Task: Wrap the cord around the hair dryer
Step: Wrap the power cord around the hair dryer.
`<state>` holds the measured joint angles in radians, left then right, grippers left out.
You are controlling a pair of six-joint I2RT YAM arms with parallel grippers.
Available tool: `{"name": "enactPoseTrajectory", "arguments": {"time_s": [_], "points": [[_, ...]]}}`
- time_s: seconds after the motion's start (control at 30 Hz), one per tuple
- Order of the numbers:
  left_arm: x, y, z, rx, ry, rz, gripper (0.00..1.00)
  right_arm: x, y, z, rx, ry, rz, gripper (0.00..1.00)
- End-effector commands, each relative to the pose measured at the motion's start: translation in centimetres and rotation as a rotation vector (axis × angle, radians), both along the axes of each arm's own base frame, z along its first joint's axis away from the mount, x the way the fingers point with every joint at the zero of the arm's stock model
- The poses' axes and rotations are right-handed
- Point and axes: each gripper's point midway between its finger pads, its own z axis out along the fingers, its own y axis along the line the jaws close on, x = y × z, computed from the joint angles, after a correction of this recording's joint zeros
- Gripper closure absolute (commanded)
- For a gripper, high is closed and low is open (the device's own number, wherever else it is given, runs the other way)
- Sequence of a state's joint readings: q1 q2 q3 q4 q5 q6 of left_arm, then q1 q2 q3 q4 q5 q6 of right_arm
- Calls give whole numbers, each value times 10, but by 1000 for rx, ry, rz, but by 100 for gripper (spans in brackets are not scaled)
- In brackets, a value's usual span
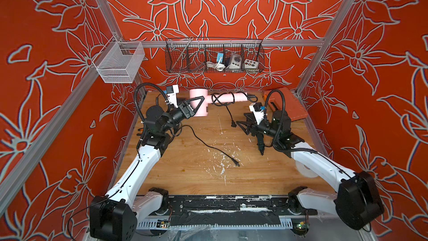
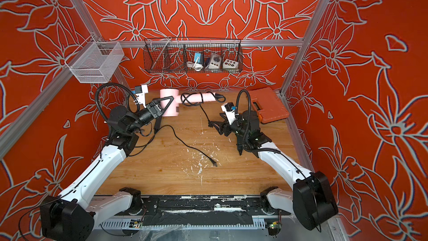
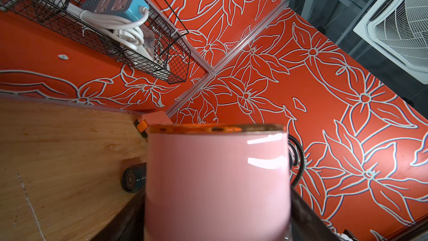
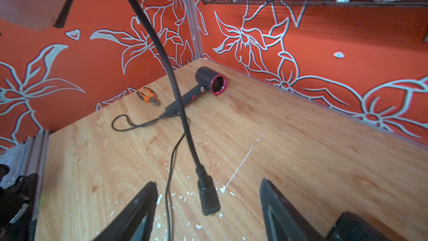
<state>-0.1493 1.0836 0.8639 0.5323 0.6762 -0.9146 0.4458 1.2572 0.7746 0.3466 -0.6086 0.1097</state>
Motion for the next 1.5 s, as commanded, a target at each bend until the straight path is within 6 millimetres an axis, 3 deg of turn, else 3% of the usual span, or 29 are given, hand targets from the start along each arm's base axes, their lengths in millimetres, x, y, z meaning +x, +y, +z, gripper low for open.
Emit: {"name": "enactPoseTrajectory", "arguments": {"time_s": [0.0,0.1,0.2,0.37,0.57,0.77,1.0,1.2,1.33,1.47], "points": [[-18,4,45,-34,-142,-6,100,-17,31,14,51,-44,175,25],[-19,4,47,-36,-144,-8,100,-26,50,15,109,-31,261,23],[-19,4,48,-36,-143,-10,100,-20,61,8,95,-41,235,23],[-21,3,54,-31,-151,-16,100,-1,51,3,47,-100,101,23],[-22,3,54,-35,-150,-20,100,7,34,12,-35,-185,-5,23],[-20,2,54,-51,-142,-26,100,14,49,11,-37,-182,48,26],[-22,3,57,-48,-146,-25,100,24,82,2,9,-148,113,43],[-24,2,59,-46,-143,-34,100,40,85,6,29,-164,61,60],[-24,2,59,-37,-144,-30,100,39,84,7,39,-161,60,77],[-22,2,58,-48,-140,-32,100,38,83,6,52,-156,55,85]]}}
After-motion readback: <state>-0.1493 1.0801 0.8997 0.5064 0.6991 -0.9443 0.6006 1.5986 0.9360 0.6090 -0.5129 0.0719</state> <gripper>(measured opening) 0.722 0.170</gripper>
